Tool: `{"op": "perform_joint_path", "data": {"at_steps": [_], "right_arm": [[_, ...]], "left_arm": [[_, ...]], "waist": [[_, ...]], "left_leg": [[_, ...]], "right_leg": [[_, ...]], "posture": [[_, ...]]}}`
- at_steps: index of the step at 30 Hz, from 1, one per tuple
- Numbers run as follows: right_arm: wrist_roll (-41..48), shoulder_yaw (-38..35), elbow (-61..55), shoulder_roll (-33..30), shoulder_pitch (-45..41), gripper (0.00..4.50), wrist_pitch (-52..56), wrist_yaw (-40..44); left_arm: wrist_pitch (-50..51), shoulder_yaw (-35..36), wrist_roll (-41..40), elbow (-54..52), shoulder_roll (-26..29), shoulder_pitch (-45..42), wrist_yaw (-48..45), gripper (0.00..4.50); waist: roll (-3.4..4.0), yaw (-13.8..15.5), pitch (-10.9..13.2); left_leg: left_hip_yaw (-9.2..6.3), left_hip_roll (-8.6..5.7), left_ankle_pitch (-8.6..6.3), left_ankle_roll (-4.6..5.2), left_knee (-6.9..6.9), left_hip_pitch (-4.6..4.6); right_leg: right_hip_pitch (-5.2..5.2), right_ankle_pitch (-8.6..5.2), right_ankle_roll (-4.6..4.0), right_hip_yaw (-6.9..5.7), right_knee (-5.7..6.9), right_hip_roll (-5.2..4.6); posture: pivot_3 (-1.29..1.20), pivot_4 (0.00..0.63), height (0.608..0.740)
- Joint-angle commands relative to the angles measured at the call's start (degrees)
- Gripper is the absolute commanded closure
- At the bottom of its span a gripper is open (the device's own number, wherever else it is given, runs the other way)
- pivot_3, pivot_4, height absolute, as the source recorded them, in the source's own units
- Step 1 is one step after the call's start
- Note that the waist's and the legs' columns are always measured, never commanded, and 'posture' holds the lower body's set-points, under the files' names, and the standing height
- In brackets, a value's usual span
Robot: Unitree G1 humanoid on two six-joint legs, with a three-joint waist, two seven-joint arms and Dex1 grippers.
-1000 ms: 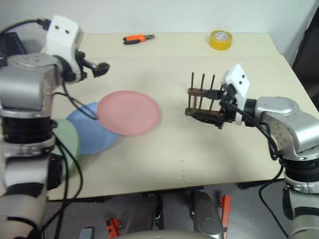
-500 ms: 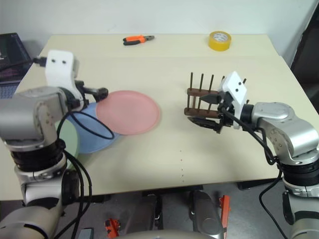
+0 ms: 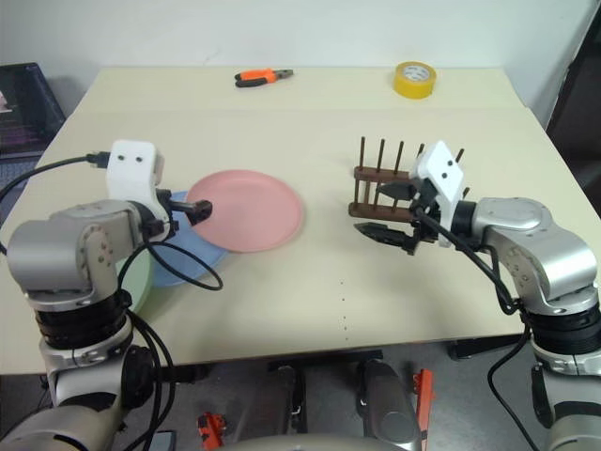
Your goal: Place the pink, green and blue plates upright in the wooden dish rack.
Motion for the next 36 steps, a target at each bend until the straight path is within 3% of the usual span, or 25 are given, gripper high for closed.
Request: {"op": "perform_joint_path", "data": {"at_steps": [1,5,8,19,29,33,36], "right_arm": [[0.4,-1.1,-2.5,0.0,-0.2,0.19,-0.5,-0.5],[0.5,-1.1,-2.7,0.1,-0.1,0.19,-0.4,-0.8],[0.6,-1.1,-2.8,0.1,0.0,0.16,-0.5,-1.0],[0.3,-1.0,-2.8,0.6,0.1,0.16,-0.8,-1.6],[2.8,-2.2,-3.7,1.2,-0.8,0.16,-0.6,0.0],[13.6,-6.9,-5.7,3.8,-3.4,0.16,1.6,1.9],[14.4,-5.8,-4.4,9.1,-6.9,0.16,1.1,-2.5]], "left_arm": [[0.2,0.8,-0.3,-0.5,-1.7,-0.2,1.5,0.0],[0.2,0.7,-0.2,0.4,-2.5,-0.3,2.1,0.0],[0.2,0.6,-0.3,1.1,-2.6,-0.7,2.4,0.54],[0.2,0.6,-0.5,1.8,-1.9,-1.5,2.4,4.46],[0.2,0.9,-1.6,2.0,-1.3,-6.5,2.0,4.46],[-0.9,0.5,-2.5,3.3,-1.1,-12.5,1.2,4.46],[-4.7,-0.3,-3.2,8.0,-1.2,-19.5,0.6,4.46]], "waist": [[0.0,0.0,0.0],[0.0,-0.1,0.0],[0.0,0.0,0.0],[0.0,0.0,0.0],[0.0,0.0,0.0],[-0.03,0.0,0.0],[-0.06,0.0,0.0]], "left_leg": [[0.0,0.0,0.0,0.0,0.0,0.0],[0.0,0.01,0.0,0.0,0.0,0.0],[0.01,0.02,0.0,0.0,0.0,0.01],[0.0,0.0,0.0,0.0,0.0,0.0],[0.01,0.0,0.0,0.0,0.01,0.0],[-0.01,0.0,0.0,0.0,0.0,-0.02],[-0.03,0.02,0.0,0.0,0.03,-0.02]], "right_leg": [[0.01,0.0,0.0,-0.01,0.0,0.0],[0.0,0.0,0.0,0.0,0.0,0.0],[0.01,0.0,0.0,-0.04,0.02,0.01],[0.01,0.0,0.0,-0.02,0.0,0.0],[0.02,0.0,0.0,-0.03,0.0,0.01],[0.01,0.01,0.0,-0.04,0.0,0.01],[0.04,0.01,0.01,-0.12,0.0,0.04]], "posture": [[0.0,0.15,0.74],[0.0,0.15,0.74],[0.0,0.15,0.74],[0.0,0.15,0.74],[0.0,0.15,0.74],[0.0,0.15,0.74],[0.0,0.15,0.74]]}}
